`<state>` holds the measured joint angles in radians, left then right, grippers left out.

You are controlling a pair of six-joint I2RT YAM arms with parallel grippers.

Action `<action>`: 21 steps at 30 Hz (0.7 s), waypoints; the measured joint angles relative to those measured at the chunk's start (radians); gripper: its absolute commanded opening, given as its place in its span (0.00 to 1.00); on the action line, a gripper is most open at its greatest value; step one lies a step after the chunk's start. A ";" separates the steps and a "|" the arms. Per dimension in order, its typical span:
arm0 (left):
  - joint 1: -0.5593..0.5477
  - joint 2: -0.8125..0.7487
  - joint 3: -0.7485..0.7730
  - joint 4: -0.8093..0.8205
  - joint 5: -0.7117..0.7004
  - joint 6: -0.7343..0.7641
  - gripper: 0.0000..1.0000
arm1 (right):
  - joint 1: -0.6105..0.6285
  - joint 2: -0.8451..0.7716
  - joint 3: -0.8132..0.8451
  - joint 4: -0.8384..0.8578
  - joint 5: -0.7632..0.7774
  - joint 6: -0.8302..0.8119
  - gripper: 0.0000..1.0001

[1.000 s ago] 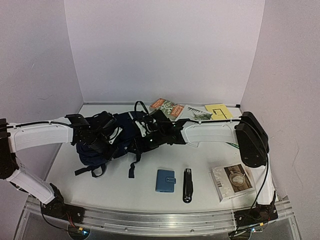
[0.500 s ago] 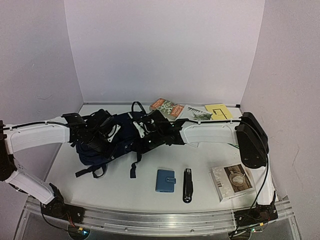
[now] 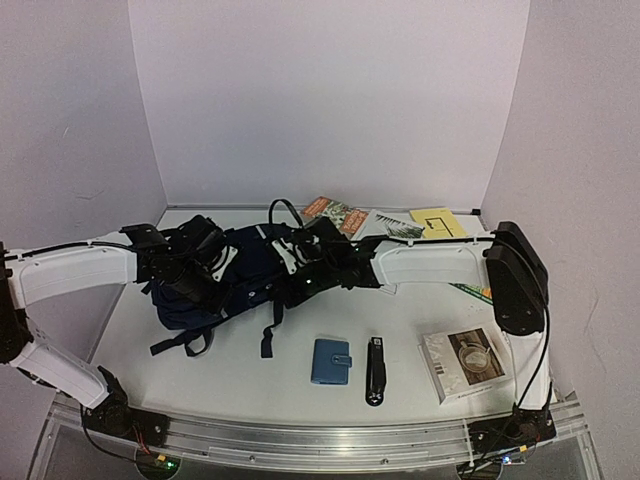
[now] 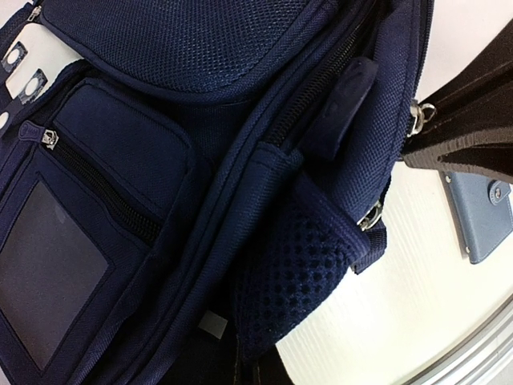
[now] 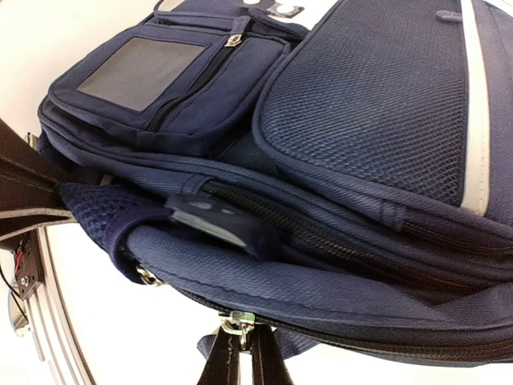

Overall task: Pack the student bag
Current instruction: Unzip the student bag at the center of the board.

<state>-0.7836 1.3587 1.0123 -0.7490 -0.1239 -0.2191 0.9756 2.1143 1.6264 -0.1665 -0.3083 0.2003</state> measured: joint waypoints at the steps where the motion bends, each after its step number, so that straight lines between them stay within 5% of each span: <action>1: 0.001 -0.001 0.000 0.000 0.002 0.000 0.00 | -0.002 0.000 0.000 0.000 -0.001 -0.003 0.00; 8: 0.008 -0.002 0.000 0.002 0.023 0.000 0.00 | -0.006 0.025 0.034 -0.003 -0.004 -0.012 0.18; 13: 0.009 -0.002 -0.002 0.003 0.026 0.001 0.00 | -0.009 0.049 0.051 -0.006 -0.003 -0.014 0.00; 21: 0.012 -0.002 -0.007 0.012 0.005 -0.003 0.00 | -0.012 0.047 0.028 0.016 -0.005 -0.043 0.00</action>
<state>-0.7719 1.3571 1.0054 -0.7366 -0.1184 -0.2218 0.9638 2.1613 1.6542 -0.1508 -0.3130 0.1570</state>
